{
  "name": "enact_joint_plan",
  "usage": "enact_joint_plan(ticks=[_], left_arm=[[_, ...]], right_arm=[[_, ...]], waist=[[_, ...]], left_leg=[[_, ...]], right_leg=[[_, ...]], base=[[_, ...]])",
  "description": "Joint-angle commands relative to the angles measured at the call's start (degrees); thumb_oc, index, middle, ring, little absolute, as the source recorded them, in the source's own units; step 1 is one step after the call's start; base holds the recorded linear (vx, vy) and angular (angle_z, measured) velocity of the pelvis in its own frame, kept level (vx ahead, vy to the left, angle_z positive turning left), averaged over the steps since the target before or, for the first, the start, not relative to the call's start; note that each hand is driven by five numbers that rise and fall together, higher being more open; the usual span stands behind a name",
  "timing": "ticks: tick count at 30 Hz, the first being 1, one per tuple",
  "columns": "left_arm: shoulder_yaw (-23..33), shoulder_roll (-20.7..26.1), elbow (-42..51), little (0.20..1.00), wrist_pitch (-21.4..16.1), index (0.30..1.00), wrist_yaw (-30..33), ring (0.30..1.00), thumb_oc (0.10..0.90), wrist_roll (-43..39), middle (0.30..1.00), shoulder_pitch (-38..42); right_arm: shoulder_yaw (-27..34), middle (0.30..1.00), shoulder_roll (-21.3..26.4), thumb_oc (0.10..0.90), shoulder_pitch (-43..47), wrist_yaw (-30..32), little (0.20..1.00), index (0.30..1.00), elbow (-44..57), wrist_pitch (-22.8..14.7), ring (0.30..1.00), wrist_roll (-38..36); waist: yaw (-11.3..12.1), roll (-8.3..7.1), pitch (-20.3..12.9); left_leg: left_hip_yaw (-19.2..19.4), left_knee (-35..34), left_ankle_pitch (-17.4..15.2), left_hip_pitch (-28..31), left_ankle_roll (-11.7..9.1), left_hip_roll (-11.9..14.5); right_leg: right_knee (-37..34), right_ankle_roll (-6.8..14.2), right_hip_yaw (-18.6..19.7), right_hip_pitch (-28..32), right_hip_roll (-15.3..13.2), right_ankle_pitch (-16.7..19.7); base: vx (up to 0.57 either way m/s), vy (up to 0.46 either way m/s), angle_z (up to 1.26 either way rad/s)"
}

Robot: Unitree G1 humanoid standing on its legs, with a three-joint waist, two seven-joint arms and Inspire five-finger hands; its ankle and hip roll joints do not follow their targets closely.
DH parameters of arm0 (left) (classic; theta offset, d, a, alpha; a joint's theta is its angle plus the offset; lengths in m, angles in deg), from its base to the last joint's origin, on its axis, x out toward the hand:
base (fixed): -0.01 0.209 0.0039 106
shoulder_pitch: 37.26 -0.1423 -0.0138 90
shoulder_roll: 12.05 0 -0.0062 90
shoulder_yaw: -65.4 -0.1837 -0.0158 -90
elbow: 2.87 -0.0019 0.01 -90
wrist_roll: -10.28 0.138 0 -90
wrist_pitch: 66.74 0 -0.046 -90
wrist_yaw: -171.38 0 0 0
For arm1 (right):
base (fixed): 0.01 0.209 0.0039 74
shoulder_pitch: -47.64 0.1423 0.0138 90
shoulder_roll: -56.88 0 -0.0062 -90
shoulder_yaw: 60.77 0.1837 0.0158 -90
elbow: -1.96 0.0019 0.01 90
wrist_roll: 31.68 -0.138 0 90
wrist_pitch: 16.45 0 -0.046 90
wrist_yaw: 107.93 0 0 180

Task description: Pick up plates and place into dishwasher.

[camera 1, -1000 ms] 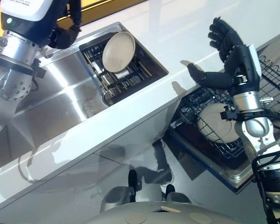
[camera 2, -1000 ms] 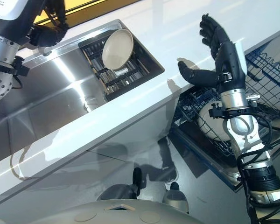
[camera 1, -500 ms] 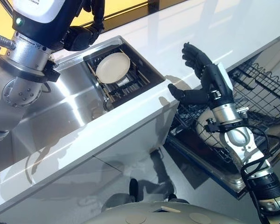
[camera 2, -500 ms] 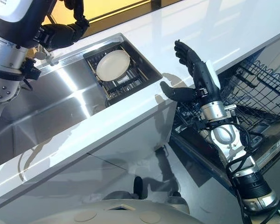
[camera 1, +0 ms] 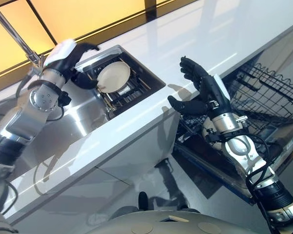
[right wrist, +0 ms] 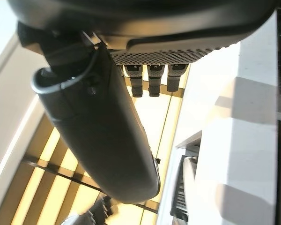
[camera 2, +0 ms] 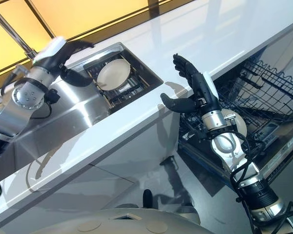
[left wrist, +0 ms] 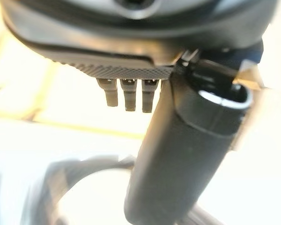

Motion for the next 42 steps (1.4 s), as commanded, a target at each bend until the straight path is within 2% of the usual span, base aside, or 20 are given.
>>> enact_joint_plan(ticks=[1, 5, 11, 15, 20, 25, 29, 32, 39, 42], left_arm=[[3.89, -5.21, -6.43, 0.900, -1.05, 0.900, 10.05, 0.900, 0.800, -7.45, 0.900, 6.36], [4.06, -11.82, -11.88, 0.900, 0.27, 0.900, 17.10, 0.900, 0.800, -5.07, 0.900, 5.19], [6.13, -15.44, -15.01, 0.900, 1.33, 0.900, 24.97, 0.900, 0.800, -4.11, 0.900, 3.89], [6.84, -16.72, -15.25, 0.900, -0.93, 0.900, 26.72, 0.900, 0.800, -4.77, 0.900, 3.17], [6.44, -18.24, -13.53, 0.900, -3.63, 0.900, 28.01, 0.900, 0.800, -1.22, 0.900, 2.88], [5.83, -17.66, -9.74, 0.900, -4.38, 0.900, 31.98, 0.900, 0.800, 5.12, 0.900, 3.22], [6.24, -15.33, -7.04, 0.900, -5.28, 0.900, 33.82, 0.900, 0.800, 9.95, 0.900, 4.19], [5.75, -13.66, -5.18, 0.900, -3.54, 0.900, 32.08, 0.900, 0.800, 10.50, 0.900, 5.34], [6.15, -11.34, -2.17, 0.900, -4.35, 0.900, 30.45, 0.900, 0.800, 11.99, 0.900, 7.56], [6.05, -9.64, -0.03, 0.900, -1.70, 0.900, 27.89, 0.900, 0.800, 13.08, 0.900, 8.07]], right_arm=[[-0.98, 0.900, -3.27, 0.800, 9.97, 2.09, 0.900, 0.900, 4.41, -2.55, 0.900, 3.55], [-1.58, 0.900, -4.76, 0.800, 11.23, 1.85, 0.900, 0.900, 3.60, -1.50, 0.900, 4.37], [-0.47, 0.900, -5.35, 0.800, 10.23, 1.06, 0.900, 0.900, 2.89, -1.03, 0.900, 4.71], [0.37, 0.900, -5.27, 0.800, 9.17, 1.09, 0.900, 0.900, 2.35, -1.49, 0.900, 4.93], [0.82, 0.900, -5.68, 0.800, 8.76, 1.41, 0.900, 0.900, 1.51, -1.68, 0.900, 5.39], [0.97, 0.900, -5.83, 0.800, 8.46, 2.05, 0.900, 0.900, 1.11, -1.56, 0.900, 5.52], [1.13, 0.900, -5.35, 0.800, 8.80, 2.18, 0.900, 0.900, 1.16, -1.02, 0.900, 4.79], [1.13, 0.900, -5.15, 0.800, 8.82, 2.30, 0.900, 0.900, 1.45, -0.40, 0.900, 4.38], [0.87, 0.900, -5.05, 0.800, 9.21, 1.88, 0.900, 0.900, 1.76, 0.70, 0.900, 3.39], [0.63, 0.900, -4.99, 0.800, 9.31, 2.04, 0.900, 0.900, 2.39, 0.47, 0.900, 2.85]], waist=[[0.81, -1.71, -3.43], [0.33, -2.25, -3.25], [-0.42, -2.97, -3.37], [-0.74, -3.25, -3.29], [-0.96, -3.39, -3.25], [-1.03, -3.61, -3.27], [-1.04, -3.71, -3.33], [-1.15, -3.54, -3.44], [-1.37, -3.28, -3.21], [-1.49, -3.12, -3.02]], left_leg=[[1.47, 0.06, -5.83, 3.25, -0.77, -2.40], [1.79, 0.06, -6.03, 3.63, -0.55, -2.31], [2.92, 0.06, -6.36, 4.05, -0.63, -2.12], [3.36, 0.06, -6.50, 4.25, -0.75, -1.97], [4.13, 0.06, -6.65, 4.41, -0.86, -1.85], [4.99, 0.06, -6.28, 4.25, -1.03, -1.70], [5.18, 0.06, -6.45, 4.38, -1.18, -1.71], [5.28, 0.06, -6.49, 4.45, -1.21, -1.77], [5.88, 0.06, -6.91, 4.78, -1.02, -1.80], [6.48, 0.06, -6.96, 4.92, -1.00, -1.56]], right_leg=[[2.83, 1.55, -1.17, -5.38, 1.53, 4.61], [3.20, 1.33, -1.33, -5.52, 1.44, 4.27], [2.86, 1.44, -1.07, -5.33, 1.36, 4.36], [2.74, 1.42, -0.89, -5.27, 1.30, 4.36], [2.20, 1.48, -0.90, -5.07, 1.09, 4.67], [1.95, 1.62, -1.19, -5.21, 0.78, 5.33], [2.08, 1.73, -1.26, -5.30, 0.63, 5.29], [2.34, 1.90, -1.11, -5.51, 0.59, 5.27], [2.92, 1.98, -0.68, -6.02, 0.42, 5.03], [3.60, 2.04, -0.43, -6.36, 0.45, 4.67]], base=[[0.00, 0.000, 0.00], [0.00, 0.000, 0.01], [0.04, -0.007, -0.04], [0.03, -0.010, -0.02], [0.00, 0.000, 0.00], [0.00, 0.000, 0.00], [0.00, 0.000, 0.00], [0.05, 0.004, 0.01], [0.03, 0.002, 0.00], [-0.02, -0.014, -0.05]])
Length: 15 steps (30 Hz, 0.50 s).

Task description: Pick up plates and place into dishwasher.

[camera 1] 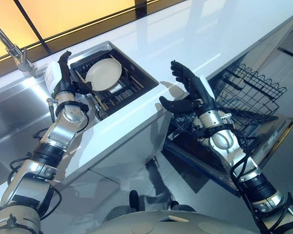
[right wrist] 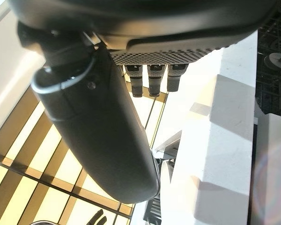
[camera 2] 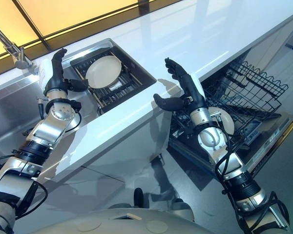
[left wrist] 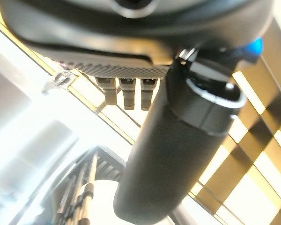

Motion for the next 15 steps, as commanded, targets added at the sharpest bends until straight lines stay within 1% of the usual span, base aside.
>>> enact_joint_plan(ticks=[1, 4, 11, 15], left_arm=[[2.58, 5.76, 1.03, 0.900, -2.17, 0.900, 0.35, 0.900, 0.800, 6.99, 0.900, 11.14], [1.51, 7.10, -0.01, 0.900, -2.18, 0.900, -0.68, 0.900, 0.800, 4.88, 0.900, 11.90], [-0.82, 8.20, -1.41, 0.900, -6.13, 0.900, -2.70, 0.900, 0.800, 3.09, 0.900, 15.19], [-1.81, 7.42, -1.10, 0.900, -4.50, 0.900, -7.47, 0.900, 0.800, -2.83, 0.900, 16.55]], right_arm=[[3.01, 0.900, 0.83, 0.800, 4.83, 1.76, 0.900, 0.900, 6.07, -4.89, 0.900, -0.62], [2.95, 0.900, 1.02, 0.800, 4.54, 1.64, 0.900, 0.900, 5.87, -5.89, 0.900, -1.13], [2.29, 0.900, 1.19, 0.800, 3.87, 0.93, 0.900, 0.900, 4.68, -6.71, 0.900, -2.08], [1.14, 0.900, 0.50, 0.800, 3.82, -0.11, 0.900, 0.900, 4.76, -6.25, 0.900, -2.39]], waist=[[0.76, 1.32, -4.49], [0.30, 1.56, -4.19], [-0.62, 1.63, -4.15], [-1.57, 2.02, -4.06]], left_leg=[[3.55, 0.11, -6.76, 4.31, -1.07, -1.74], [4.16, 0.23, -7.24, 4.87, -1.12, -1.32], [5.27, 0.49, -7.46, 5.53, -0.77, -0.72], [6.10, 0.29, -7.75, 5.74, -0.58, -0.69]], right_leg=[[3.76, 2.19, -1.21, -6.46, 0.66, 4.41], [4.81, 2.24, -0.69, -6.37, 0.79, 3.35], [6.70, 2.01, 0.55, -6.80, 1.14, 2.54], [6.71, 1.91, 1.62, -7.11, 1.58, 2.55]], base=[[-0.03, -0.021, -0.08], [0.01, -0.015, -0.13], [0.06, -0.036, -0.06], [0.07, -0.032, -0.10]])
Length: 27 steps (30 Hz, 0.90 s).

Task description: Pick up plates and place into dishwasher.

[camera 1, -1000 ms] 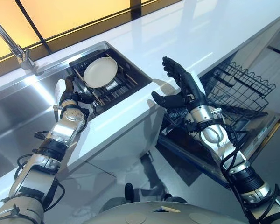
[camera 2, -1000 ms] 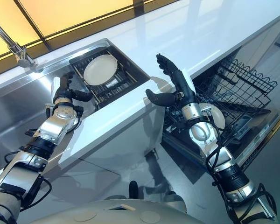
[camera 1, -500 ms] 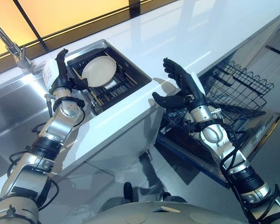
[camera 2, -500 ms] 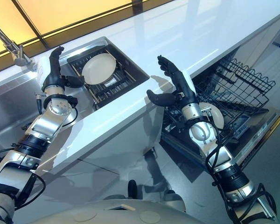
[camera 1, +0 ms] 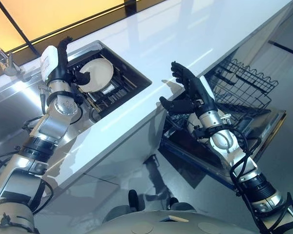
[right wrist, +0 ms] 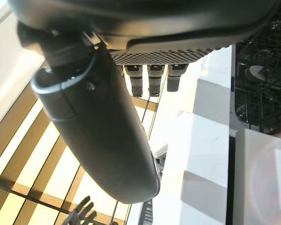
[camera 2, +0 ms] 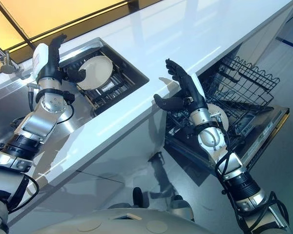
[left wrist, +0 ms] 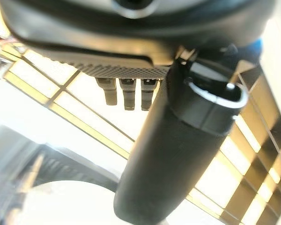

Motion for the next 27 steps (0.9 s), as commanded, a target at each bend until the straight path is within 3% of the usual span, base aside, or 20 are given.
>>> enact_joint_plan(ticks=[1, 4, 11, 19, 22, 27], left_arm=[[-1.97, 2.51, -2.40, 0.900, -3.21, 0.900, -2.08, 0.900, 0.800, -3.45, 0.900, 12.45], [-3.86, -0.55, -4.43, 0.900, -0.48, 0.900, -4.63, 0.900, 0.800, -7.15, 0.900, 12.11], [-6.13, -8.46, -8.80, 0.900, -0.32, 0.900, -4.66, 0.900, 0.800, -17.26, 0.900, 11.17], [-7.44, -14.03, -12.48, 0.900, -1.00, 0.900, -3.87, 0.900, 0.800, -20.75, 0.900, 11.58], [-7.47, -14.76, -14.02, 0.900, 1.37, 0.900, -0.23, 0.900, 0.800, -17.60, 0.900, 11.90], [-5.61, -12.65, -16.70, 0.900, 3.90, 0.900, 12.01, 0.900, 0.800, -9.66, 0.900, 14.47]], right_arm=[[0.60, 0.900, 0.34, 0.800, 4.11, 0.32, 0.900, 0.900, 5.96, -5.85, 0.900, -0.68], [-0.65, 0.900, -1.01, 0.800, 4.55, 0.01, 0.900, 0.900, 6.08, -5.27, 0.900, -0.05], [-2.84, 0.900, -3.14, 0.800, 5.57, 0.64, 0.900, 0.900, 5.26, -5.53, 0.900, 0.65], [-3.52, 0.900, -3.40, 0.800, 8.90, 1.23, 0.900, 0.900, 4.20, -5.65, 0.900, 0.01], [-3.32, 0.900, -2.79, 0.800, 9.94, 0.93, 0.900, 0.900, 3.75, -5.71, 0.900, -0.92], [-2.83, 0.900, -1.98, 0.800, 10.42, 1.40, 0.900, 0.900, 3.66, -5.11, 0.900, -1.51]], waist=[[-0.51, 2.08, -4.67], [-1.54, 2.51, -4.00], [-3.40, 3.02, -1.93], [-4.81, 3.29, 1.50], [-5.44, 3.31, 3.01], [-5.63, 2.97, 4.30]], left_leg=[[3.12, 0.26, -7.14, 4.82, -0.53, -1.33], [3.88, 0.20, -7.28, 5.03, -0.30, -1.31], [5.46, 0.68, -7.28, 4.50, 0.13, -1.05], [6.32, 2.17, -6.96, 1.90, 0.19, -0.76], [6.54, 2.94, -6.84, 0.93, 0.00, -0.63], [6.44, 3.67, -6.84, 0.06, -0.22, -0.61]], right_leg=[[6.63, 1.94, -0.27, -6.88, 1.43, 2.44], [7.08, 1.90, 0.95, -7.29, 1.87, 2.29], [8.40, 1.82, 3.07, -9.00, 2.63, 1.86], [10.26, 1.38, 5.24, -12.09, 3.56, 1.54], [10.15, 1.11, 6.44, -12.67, 4.03, 1.75], [9.36, 0.69, 7.30, -12.60, 4.37, 1.98]], base=[[0.07, -0.035, -0.13], [0.07, -0.037, -0.12], [0.04, -0.058, -0.16], [-0.03, -0.060, -0.13], [-0.02, -0.057, -0.16], [0.00, -0.057, -0.15]])
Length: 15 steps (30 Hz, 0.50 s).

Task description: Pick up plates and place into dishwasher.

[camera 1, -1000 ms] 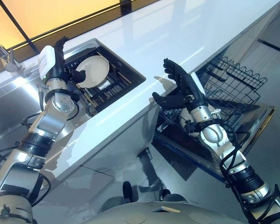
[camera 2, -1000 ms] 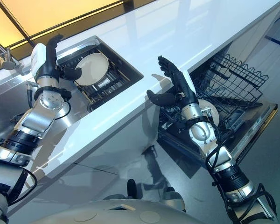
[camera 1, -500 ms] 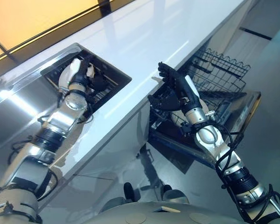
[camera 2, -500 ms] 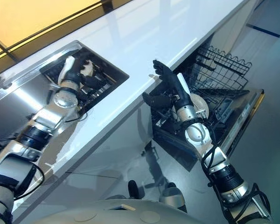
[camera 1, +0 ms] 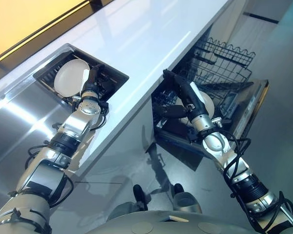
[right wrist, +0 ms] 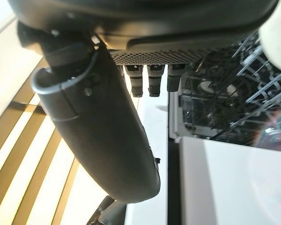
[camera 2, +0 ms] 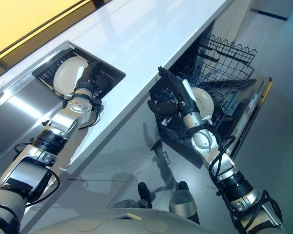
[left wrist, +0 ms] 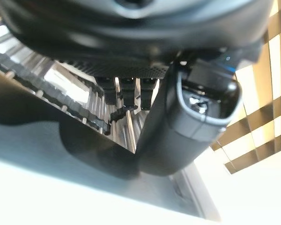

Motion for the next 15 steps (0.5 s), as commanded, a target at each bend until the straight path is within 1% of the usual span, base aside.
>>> enact_joint_plan(ticks=[1, 3, 4, 5, 7, 11, 12, 15], left_arm=[[0.88, -0.82, -8.06, 0.900, 0.78, 0.900, 8.89, 0.900, 0.800, 7.42, 0.900, 10.24], [1.96, 0.30, -10.34, 0.900, 1.01, 0.900, 12.65, 0.900, 0.800, 8.62, 0.900, 11.15], [2.30, 0.65, -11.05, 0.900, 1.09, 0.900, 13.63, 0.900, 0.800, 8.79, 0.900, 11.28], [2.94, 1.24, -11.55, 0.900, 1.97, 0.900, 14.84, 0.900, 0.800, 9.50, 0.900, 11.11], [3.41, 1.98, -12.68, 0.900, 2.85, 0.900, 15.56, 0.900, 0.800, 10.96, 0.900, 10.40], [3.46, 4.43, -13.01, 0.900, 4.86, 0.900, 14.02, 0.900, 0.800, 15.42, 0.900, 8.85], [3.50, 5.21, -12.64, 0.900, 4.69, 0.900, 13.79, 0.900, 0.800, 14.85, 0.900, 8.59], [4.05, 5.59, -11.96, 0.900, 4.99, 0.900, 12.64, 0.900, 0.800, 14.04, 0.900, 7.67]], right_arm=[[0.93, 0.900, 0.16, 0.800, 9.74, 1.48, 0.900, 0.900, 5.82, -5.10, 0.900, -1.46], [0.96, 0.900, 0.24, 0.800, 9.42, 1.87, 0.900, 0.900, 5.62, -5.44, 0.900, -1.10], [0.94, 0.900, 0.18, 0.800, 9.28, 1.99, 0.900, 0.900, 5.63, -5.46, 0.900, -0.94], [1.07, 0.900, 0.26, 0.800, 8.84, 2.14, 0.900, 0.900, 5.84, -5.64, 0.900, -0.77], [1.28, 0.900, 0.13, 0.800, 8.12, 2.01, 0.900, 0.900, 6.21, -5.78, 0.900, -0.26], [1.92, 0.900, 0.38, 0.800, 6.96, 2.23, 0.900, 0.900, 6.58, -6.22, 0.900, 0.00], [2.18, 0.900, 0.51, 0.800, 6.77, 2.29, 0.900, 0.900, 6.80, -5.99, 0.900, -0.13], [2.43, 0.900, 0.25, 0.800, 6.30, 2.48, 0.900, 0.900, 7.01, -5.52, 0.900, 0.26]], waist=[[-1.35, -0.93, 0.74], [-1.27, -0.99, 0.91], [-1.24, -0.98, 0.96], [-1.13, -0.96, 1.07], [-1.06, -0.85, 1.20], [-0.36, -0.78, 1.17], [-0.11, -0.77, 1.01], [0.54, -0.67, 0.66]], left_leg=[[-0.52, 3.77, -6.19, 1.02, -0.24, -1.74], [-0.64, 4.10, -6.17, 0.65, -0.42, -1.65], [-0.70, 4.22, -6.16, 0.56, -0.47, -1.59], [-0.70, 4.33, -6.10, 0.41, -0.55, -1.54], [-0.78, 4.53, -6.01, 0.21, -0.75, -1.45], [-1.46, 4.97, -6.02, -0.03, -0.95, -1.48], [-1.74, 4.96, -6.00, 0.09, -0.94, -1.56], [-2.41, 5.22, -6.04, 0.31, -1.02, -1.70]], right_leg=[[4.39, 0.31, -0.84, -5.11, 3.67, 2.18], [4.16, 0.17, -0.95, -5.15, 3.66, 2.28], [4.16, 0.13, -1.00, -5.17, 3.64, 2.28], [4.08, 0.05, -1.09, -5.16, 3.59, 2.32], [4.04, 0.01, -1.20, -5.15, 3.47, 2.31], [3.96, -0.20, -1.74, -4.73, 3.19, 2.15], [3.90, -0.27, -1.97, -4.47, 3.13, 2.12], [3.77, -0.37, -2.82, -3.74, 2.91, 2.00]], base=[[-0.01, -0.058, -0.13], [-0.01, -0.049, -0.03], [-0.02, -0.035, -0.02], [0.00, 0.000, 0.00], [0.00, 0.000, 0.00], [0.00, 0.000, 0.00], [0.03, -0.025, 0.08], [0.03, -0.018, 0.20]])
